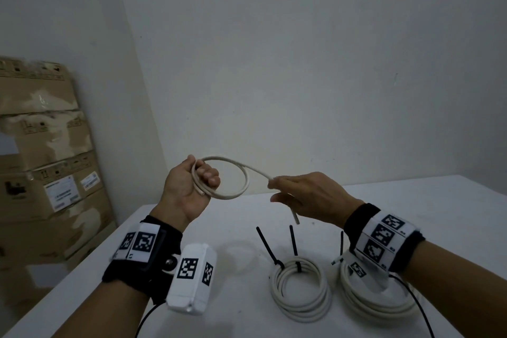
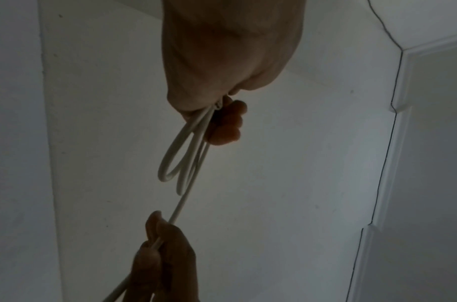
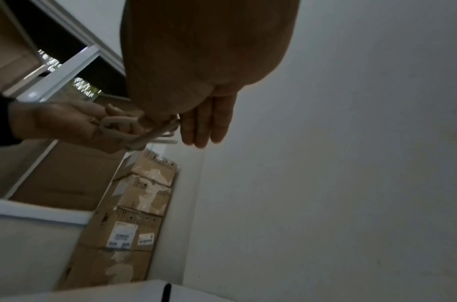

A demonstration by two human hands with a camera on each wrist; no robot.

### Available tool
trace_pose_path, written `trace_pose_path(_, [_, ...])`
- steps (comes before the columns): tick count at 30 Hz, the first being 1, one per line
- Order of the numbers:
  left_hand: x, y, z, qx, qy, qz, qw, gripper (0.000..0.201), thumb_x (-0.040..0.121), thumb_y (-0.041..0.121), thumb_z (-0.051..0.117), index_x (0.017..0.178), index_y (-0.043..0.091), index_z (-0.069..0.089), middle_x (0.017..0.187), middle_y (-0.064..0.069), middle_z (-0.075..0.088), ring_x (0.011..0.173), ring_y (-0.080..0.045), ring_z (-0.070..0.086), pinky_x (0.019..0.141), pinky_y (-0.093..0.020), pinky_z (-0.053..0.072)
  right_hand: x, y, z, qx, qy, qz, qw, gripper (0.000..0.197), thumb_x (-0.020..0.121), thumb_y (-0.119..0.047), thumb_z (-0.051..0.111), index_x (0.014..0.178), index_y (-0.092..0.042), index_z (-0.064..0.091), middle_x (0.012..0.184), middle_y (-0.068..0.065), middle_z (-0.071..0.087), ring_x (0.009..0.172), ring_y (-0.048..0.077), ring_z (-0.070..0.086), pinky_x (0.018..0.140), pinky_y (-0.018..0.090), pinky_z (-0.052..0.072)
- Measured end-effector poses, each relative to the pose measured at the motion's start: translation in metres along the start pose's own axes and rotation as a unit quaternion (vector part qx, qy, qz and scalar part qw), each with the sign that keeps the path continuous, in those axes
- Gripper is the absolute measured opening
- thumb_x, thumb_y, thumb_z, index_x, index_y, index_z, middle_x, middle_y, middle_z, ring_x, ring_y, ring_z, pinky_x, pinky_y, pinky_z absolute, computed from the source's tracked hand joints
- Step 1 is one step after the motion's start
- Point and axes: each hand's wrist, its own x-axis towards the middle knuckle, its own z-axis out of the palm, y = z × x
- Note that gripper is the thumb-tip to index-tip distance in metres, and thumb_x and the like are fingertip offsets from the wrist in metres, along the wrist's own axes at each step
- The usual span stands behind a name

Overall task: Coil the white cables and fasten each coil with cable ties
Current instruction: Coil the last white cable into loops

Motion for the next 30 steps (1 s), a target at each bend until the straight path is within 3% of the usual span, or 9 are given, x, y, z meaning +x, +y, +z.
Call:
trace_pose_path(2, [0.001,-0.002,-0.001,0.001,-0.009,-0.007,1.000,0.045,0.104,0.029,0.025,0.066,0.013,0.041,0.045,0.001,0.041,0.037,-0.012,0.041,0.040,-0.015,0.039,-0.003,-0.001,-0.001,0.020,-0.012,0.036,0.999,0.038,0.093,-0.038,0.042,0.104,-0.012,0.068,0.079,-0.001,0.074,0.054,0.021,0.066,0.048,0.019,0.043])
trace_pose_path(6, [0.001,-0.001,-0.001,0.009,-0.019,-0.026,0.999,0.042,0.102,0.027,0.026,0.068,0.012,0.044,0.047,0.001,0.044,0.039,-0.013,0.043,0.041,-0.016,0.041,-0.011,-0.003,-0.003,0.058,-0.098,0.090,0.989,0.048,0.097,-0.038,0.026,0.129,-0.018,0.056,0.098,0.005,0.074,0.076,0.028,0.067,0.061,0.027,0.042])
trace_pose_path(10, [-0.002,-0.001,-0.001,-0.022,-0.024,-0.073,0.997,0.038,0.101,0.025,0.029,0.069,0.012,0.043,0.041,0.005,0.034,0.033,-0.010,0.037,0.034,-0.014,0.035,-0.017,0.002,-0.008,0.052,-0.165,0.110,0.979,0.042,0.099,-0.021,0.038,0.140,-0.020,0.042,0.121,0.003,0.066,0.086,0.029,0.065,0.067,0.030,0.044])
trace_pose_path(12, [-0.003,-0.001,-0.001,-0.036,-0.026,-0.093,0.995,0.037,0.101,0.025,0.029,0.069,0.012,0.043,0.041,0.005,0.033,0.033,-0.009,0.037,0.033,-0.015,0.035,-0.020,0.000,-0.010,0.007,-0.141,0.055,0.988,0.039,0.097,-0.028,0.044,0.131,-0.012,0.051,0.111,0.002,0.070,0.069,0.025,0.067,0.055,0.028,0.045])
trace_pose_path(15, [-0.004,-0.002,0.001,-0.031,-0.025,-0.101,0.994,0.036,0.102,0.024,0.030,0.070,0.012,0.044,0.041,0.004,0.034,0.034,-0.011,0.039,0.036,-0.015,0.040,-0.022,0.004,-0.006,-0.039,-0.040,0.016,0.998,0.038,0.088,-0.037,0.043,0.110,-0.010,0.058,0.084,0.000,0.073,0.046,0.016,0.062,0.037,0.023,0.044])
trace_pose_path(18, [-0.006,-0.005,0.003,-0.011,-0.030,-0.102,0.994,0.036,0.101,0.024,0.032,0.069,0.011,0.044,0.040,0.002,0.035,0.036,-0.013,0.041,0.041,-0.018,0.045,-0.019,0.013,-0.006,-0.043,0.010,0.040,0.998,0.036,0.089,-0.035,0.043,0.103,-0.008,0.062,0.084,0.001,0.073,0.050,0.017,0.064,0.037,0.023,0.045])
trace_pose_path(23, [-0.013,-0.008,0.002,0.047,-0.049,-0.122,0.990,0.038,0.098,0.022,0.033,0.065,0.010,0.047,0.039,0.001,0.037,0.039,-0.017,0.045,0.047,-0.022,0.051,-0.019,0.029,-0.003,-0.088,-0.015,0.072,0.993,0.041,0.093,-0.036,0.035,0.095,-0.009,0.066,0.090,0.001,0.073,0.048,0.020,0.062,0.037,0.023,0.040])
trace_pose_path(26, [-0.022,-0.010,0.005,0.079,-0.083,-0.173,0.978,0.027,0.086,0.019,0.040,0.064,0.008,0.052,0.034,0.002,0.032,0.035,-0.014,0.042,0.041,-0.020,0.048,-0.021,0.035,0.000,-0.112,-0.020,0.096,0.989,0.041,0.092,-0.035,0.035,0.091,-0.009,0.067,0.086,0.001,0.073,0.045,0.020,0.060,0.035,0.023,0.037])
trace_pose_path(30, [-0.028,-0.015,0.007,0.144,-0.121,-0.222,0.957,0.030,0.085,0.021,0.040,0.064,0.006,0.055,0.029,0.003,0.029,0.031,-0.013,0.038,0.036,-0.021,0.044,-0.025,0.043,0.006,-0.135,-0.010,0.150,0.979,0.026,0.092,-0.029,0.051,0.088,-0.009,0.067,0.081,0.004,0.073,0.044,0.025,0.059,0.040,0.022,0.031])
